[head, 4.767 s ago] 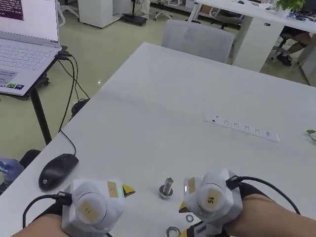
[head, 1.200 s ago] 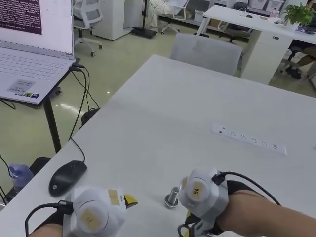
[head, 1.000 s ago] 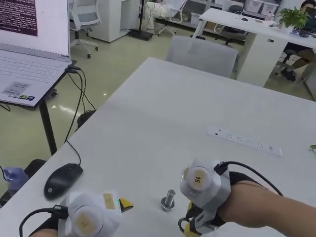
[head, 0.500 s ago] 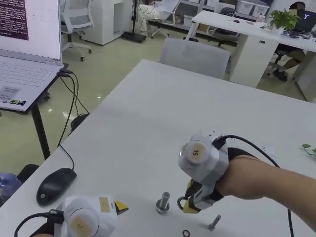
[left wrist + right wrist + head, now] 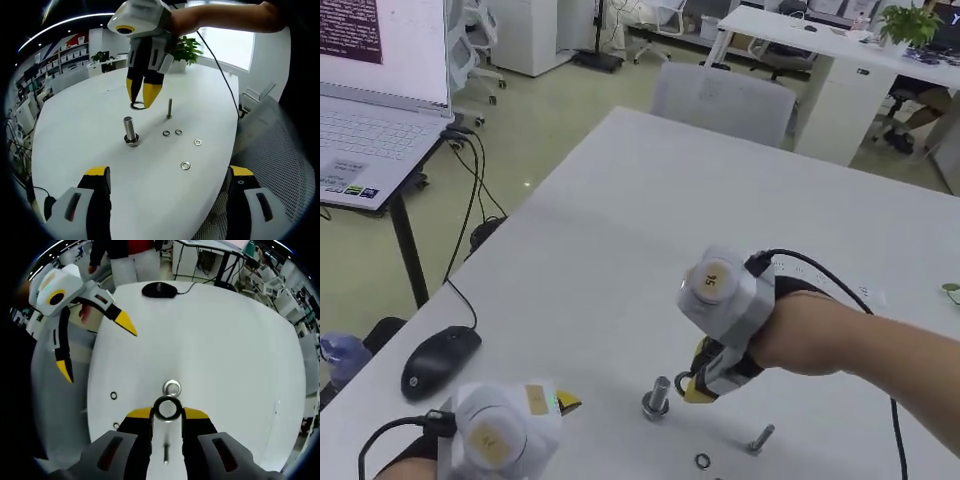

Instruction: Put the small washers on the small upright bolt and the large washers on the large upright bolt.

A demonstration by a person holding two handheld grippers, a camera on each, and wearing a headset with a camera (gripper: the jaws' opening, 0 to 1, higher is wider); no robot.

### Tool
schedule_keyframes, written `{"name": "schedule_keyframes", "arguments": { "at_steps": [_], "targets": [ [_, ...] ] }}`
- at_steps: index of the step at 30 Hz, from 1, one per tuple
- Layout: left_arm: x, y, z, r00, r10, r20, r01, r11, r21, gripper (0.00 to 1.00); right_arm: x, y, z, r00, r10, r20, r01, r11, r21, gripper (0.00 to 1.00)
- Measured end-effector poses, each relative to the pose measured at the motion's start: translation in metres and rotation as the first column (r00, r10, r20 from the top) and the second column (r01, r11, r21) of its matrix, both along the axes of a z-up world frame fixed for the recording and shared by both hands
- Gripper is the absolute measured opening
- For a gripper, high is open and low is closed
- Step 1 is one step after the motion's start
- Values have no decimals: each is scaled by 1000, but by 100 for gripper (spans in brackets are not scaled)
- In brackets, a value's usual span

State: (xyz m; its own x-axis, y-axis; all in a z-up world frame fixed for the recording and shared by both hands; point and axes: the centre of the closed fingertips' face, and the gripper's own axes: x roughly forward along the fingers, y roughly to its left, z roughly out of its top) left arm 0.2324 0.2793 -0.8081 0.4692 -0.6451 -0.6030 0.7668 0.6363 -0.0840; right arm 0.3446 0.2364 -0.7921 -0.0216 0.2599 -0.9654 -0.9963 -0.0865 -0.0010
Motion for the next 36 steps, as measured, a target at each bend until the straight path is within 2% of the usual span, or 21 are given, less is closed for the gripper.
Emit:
{"name": "schedule_keyframes", "arguments": {
  "at_steps": [12, 26, 36],
  "targets": [
    [1, -3, -2, 1000, -7, 1, 7, 1000, 7, 95, 6, 18, -9, 1000, 8, -2, -8, 1000, 1, 21],
    [2, 0, -4, 1000, -1, -6, 1, 1000, 9, 93, 5, 24, -21, 1000, 29, -13, -29, 999, -23, 21],
    [4, 4, -3, 1000, 7, 1, -7, 1000, 9, 91, 8, 22, -35, 999, 42, -14, -42, 998, -52, 22]
  ]
}}
